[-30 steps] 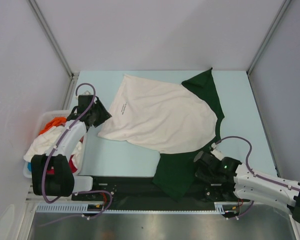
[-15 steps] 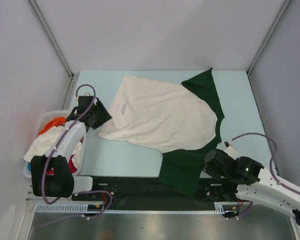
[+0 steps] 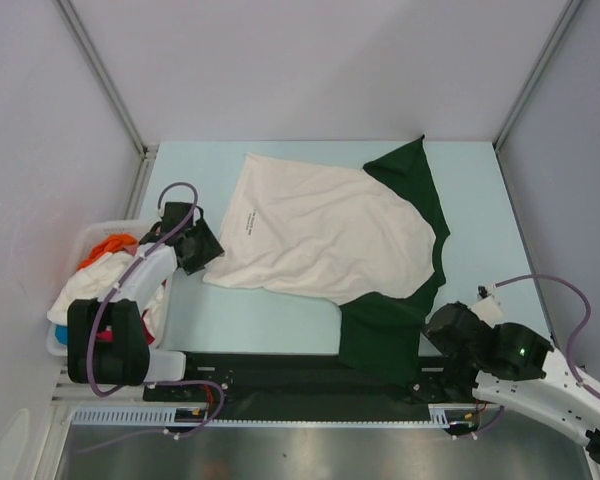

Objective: Fold and stack the t-shirts
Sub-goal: Flatten the tshirt out

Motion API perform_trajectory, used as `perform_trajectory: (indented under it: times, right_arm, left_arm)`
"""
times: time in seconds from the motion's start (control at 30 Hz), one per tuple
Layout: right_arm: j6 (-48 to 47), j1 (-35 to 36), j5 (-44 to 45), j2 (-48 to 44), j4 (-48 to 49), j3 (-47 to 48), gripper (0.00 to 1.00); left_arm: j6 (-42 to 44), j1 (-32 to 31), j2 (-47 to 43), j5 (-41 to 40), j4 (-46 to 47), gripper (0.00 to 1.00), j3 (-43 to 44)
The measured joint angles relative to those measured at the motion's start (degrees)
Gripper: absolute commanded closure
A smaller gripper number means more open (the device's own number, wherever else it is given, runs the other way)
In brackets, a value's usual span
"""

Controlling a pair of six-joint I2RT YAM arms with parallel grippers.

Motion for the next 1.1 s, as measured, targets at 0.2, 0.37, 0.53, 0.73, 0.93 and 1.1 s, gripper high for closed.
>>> perform_trajectory:
  times: [0.2,0.37,0.53,0.73,0.93,1.1]
  right_arm:
    - [-2.64,-3.08,2.51,1.55,-0.83,3.8,1.0]
    - [-4.22,-4.79,3.41,1.51,-1.29,4.13,1.0]
    - [-5.64,-5.2,3.56,-0.52,-1.53,4.11,1.0]
    - [-6.36,-5.25,3.87,-1.11,-1.57,4.11,1.0]
    - [-6.88,-5.25,3.87,-1.11,-1.57,4.11,1.0]
    - [-7.17,-5.25,3.87,-1.33,-1.57,4.11,1.0]
  left_arm:
    - [-0.39,0.0,-0.55,-0.57,-0.13,0.35,-2.27]
    - [-0.94,-0.15,-0.61,-0.52,-0.04,0.53,-3.37]
    - [-0.24,-0.39,0.63,-0.76,0.46,0.55,-3.93]
    - [0.42,-1.14,1.77,-2.03,1.44,0.45,-4.74]
    - [0.28,-1.53,2.6,-1.92,2.99,0.53,-5.84]
    - [0.13,-1.6,4.02,-2.08,3.06,0.68,-6.78]
